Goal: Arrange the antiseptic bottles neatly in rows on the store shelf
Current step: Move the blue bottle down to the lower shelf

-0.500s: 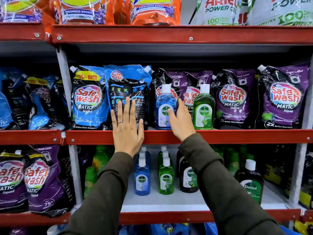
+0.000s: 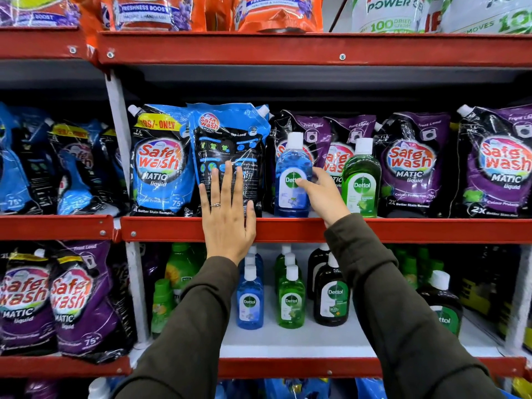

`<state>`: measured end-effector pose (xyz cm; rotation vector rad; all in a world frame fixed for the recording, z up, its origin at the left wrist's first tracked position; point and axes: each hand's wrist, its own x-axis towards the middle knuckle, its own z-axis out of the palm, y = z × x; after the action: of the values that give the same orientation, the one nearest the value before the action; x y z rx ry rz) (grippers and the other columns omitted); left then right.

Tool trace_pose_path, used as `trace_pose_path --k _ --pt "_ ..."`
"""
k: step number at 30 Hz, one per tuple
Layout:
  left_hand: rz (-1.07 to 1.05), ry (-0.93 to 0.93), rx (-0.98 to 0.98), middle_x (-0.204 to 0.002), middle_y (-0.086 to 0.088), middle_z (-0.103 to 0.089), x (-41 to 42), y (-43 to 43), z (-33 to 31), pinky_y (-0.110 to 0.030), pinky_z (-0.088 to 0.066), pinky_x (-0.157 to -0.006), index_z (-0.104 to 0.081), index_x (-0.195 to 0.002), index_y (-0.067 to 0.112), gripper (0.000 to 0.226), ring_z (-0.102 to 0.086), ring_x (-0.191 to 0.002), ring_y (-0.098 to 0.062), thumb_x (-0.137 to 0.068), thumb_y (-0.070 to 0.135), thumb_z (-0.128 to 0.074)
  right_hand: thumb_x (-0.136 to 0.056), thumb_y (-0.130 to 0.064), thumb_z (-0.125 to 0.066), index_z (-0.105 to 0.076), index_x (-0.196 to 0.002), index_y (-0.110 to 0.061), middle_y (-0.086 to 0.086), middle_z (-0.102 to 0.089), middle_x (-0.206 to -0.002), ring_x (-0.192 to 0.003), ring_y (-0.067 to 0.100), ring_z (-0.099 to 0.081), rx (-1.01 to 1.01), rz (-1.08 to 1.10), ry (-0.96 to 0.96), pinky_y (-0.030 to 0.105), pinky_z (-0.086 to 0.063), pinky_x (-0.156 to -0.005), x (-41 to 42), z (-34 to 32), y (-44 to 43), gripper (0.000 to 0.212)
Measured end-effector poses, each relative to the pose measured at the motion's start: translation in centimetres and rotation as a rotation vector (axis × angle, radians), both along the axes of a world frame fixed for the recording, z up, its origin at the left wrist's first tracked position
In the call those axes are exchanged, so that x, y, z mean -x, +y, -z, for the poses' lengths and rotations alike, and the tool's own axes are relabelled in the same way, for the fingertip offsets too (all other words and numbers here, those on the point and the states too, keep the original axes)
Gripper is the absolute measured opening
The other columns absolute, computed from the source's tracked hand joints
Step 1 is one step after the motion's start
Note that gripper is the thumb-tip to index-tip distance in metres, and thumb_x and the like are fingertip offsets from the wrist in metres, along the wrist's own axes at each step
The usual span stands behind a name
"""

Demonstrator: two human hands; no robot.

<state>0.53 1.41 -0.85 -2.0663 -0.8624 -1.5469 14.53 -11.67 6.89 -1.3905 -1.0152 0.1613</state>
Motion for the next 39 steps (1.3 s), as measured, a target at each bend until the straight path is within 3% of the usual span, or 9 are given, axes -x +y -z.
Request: trace_pose_path --k 5,10,16,19,21,26,30,35,39 --pt "0.016 -0.001 0.025 -0.171 -0.007 -0.004 0.1 -0.4 0.0 -0.053 -0.005 -0.128 -0.002 -0.161 0.019 0.067 0.001 -0.158 -0.028 -0.102 0.037 -0.029 -0.098 -0.016 -0.053 -0.046 -0.139 -0.007 0.015 -0.059 -0.135 -0.12 0.03 -0.061 -0.093 -0.035 0.01 0.05 -0.05 -0.103 1.0 -1.5 -0.8 0.042" --pt "0.083 -0.007 0.082 -0.171 -0.007 -0.001 0.5 -1.2 0.0 -0.053 -0.007 -0.128 -0.002 -0.161 0.021 0.066 0.004 -0.158 -0.027 -0.103 0.036 -0.028 -0.099 -0.014 -0.052 -0.049 -0.135 -0.005 0.011 -0.062 -0.126 -0.095 0.015 -0.067 -0.121 -0.099 0.013 0.02 -0.058 -0.073 2.0 -2.0 -2.0 0.037" --pt "0.184 -0.037 0.071 -0.171 -0.003 -0.006 1.9 -2.4 2.3 -0.049 -0.002 -0.129 -0.009 -0.161 0.022 0.063 0.003 -0.158 -0.021 -0.103 0.03 -0.034 -0.097 -0.015 -0.054 -0.043 -0.143 -0.004 0.012 -0.055 -0.142 -0.127 0.025 -0.056 -0.078 -0.135 0.024 0.041 -0.047 -0.107 3.5 0.3 -3.4 0.048" --pt "0.184 -0.048 0.069 -0.171 -0.003 -0.01 3.2 -2.7 4.6 -0.046 0.005 -0.128 -0.013 -0.16 0.022 0.064 0.002 -0.159 -0.023 -0.1 0.029 -0.035 -0.097 -0.013 -0.055 -0.05 -0.136 -0.006 0.008 -0.06 -0.134 -0.116 0.017 -0.06 -0.084 -0.171 0.017 0.016 -0.053 -0.085 4.3 3.1 -4.2 0.04" --pt "0.191 -0.042 0.076 -0.171 -0.001 -0.008 4.0 -2.9 6.6 -0.046 0.007 -0.128 -0.014 -0.16 0.022 0.064 0.001 -0.159 -0.024 -0.1 0.029 -0.035 -0.095 -0.008 -0.056 -0.055 -0.127 -0.007 0.005 -0.065 -0.12 -0.105 0.013 -0.063 -0.107 -0.198 0.04 0.011 -0.052 -0.076 4.9 5.3 -4.6 0.032" --pt "0.217 0.005 0.172 -0.171 0.002 -0.01 5.5 -2.6 12.8 -0.045 0.006 -0.128 -0.018 -0.159 0.023 0.064 -0.001 -0.159 -0.022 -0.099 0.026 -0.037 -0.093 -0.007 -0.057 -0.058 -0.111 -0.023 0.007 -0.068 -0.119 -0.115 0.027 -0.064 -0.086 -0.23 0.078 0.042 -0.052 -0.097 5.9 11.9 -4.6 0.024" --pt "0.223 0.072 0.324 -0.171 0.003 -0.011 6.3 -1.9 18.4 -0.046 0.002 -0.129 -0.018 -0.159 0.024 0.061 -0.001 -0.159 -0.02 -0.1 0.027 -0.033 -0.093 -0.01 -0.059 -0.057 -0.113 -0.026 0.008 -0.065 -0.126 -0.122 0.029 -0.059 -0.011 -0.242 0.12 0.052 -0.049 -0.103 6.2 18.1 -3.4 0.025" --pt "0.146 0.211 0.537 -0.168 -0.006 -0.023 7.0 -1.1 24.5 -0.046 -0.003 -0.128 -0.027 -0.156 0.013 0.06 -0.013 -0.157 -0.024 -0.1 0.032 -0.026 -0.093 -0.001 -0.058 -0.054 -0.108 -0.028 -0.001 -0.063 -0.112 -0.112 0.021 -0.057 0.057 -0.215 0.156 0.021 -0.053 -0.09 6.2 24.6 -0.3 0.031" --pt "0.059 0.343 0.639 -0.162 -0.013 -0.034 6.9 -0.7 26.8 -0.048 -0.013 -0.126 -0.041 -0.15 0.005 0.067 -0.026 -0.153 -0.031 -0.096 0.037 -0.018 -0.094 -0.003 -0.057 -0.05 -0.108 -0.03 -0.003 -0.061 -0.114 -0.11 0.013 -0.058 0.123 -0.18 0.199 0.024 -0.049 -0.099 5.9 27.6 2.2 0.031"
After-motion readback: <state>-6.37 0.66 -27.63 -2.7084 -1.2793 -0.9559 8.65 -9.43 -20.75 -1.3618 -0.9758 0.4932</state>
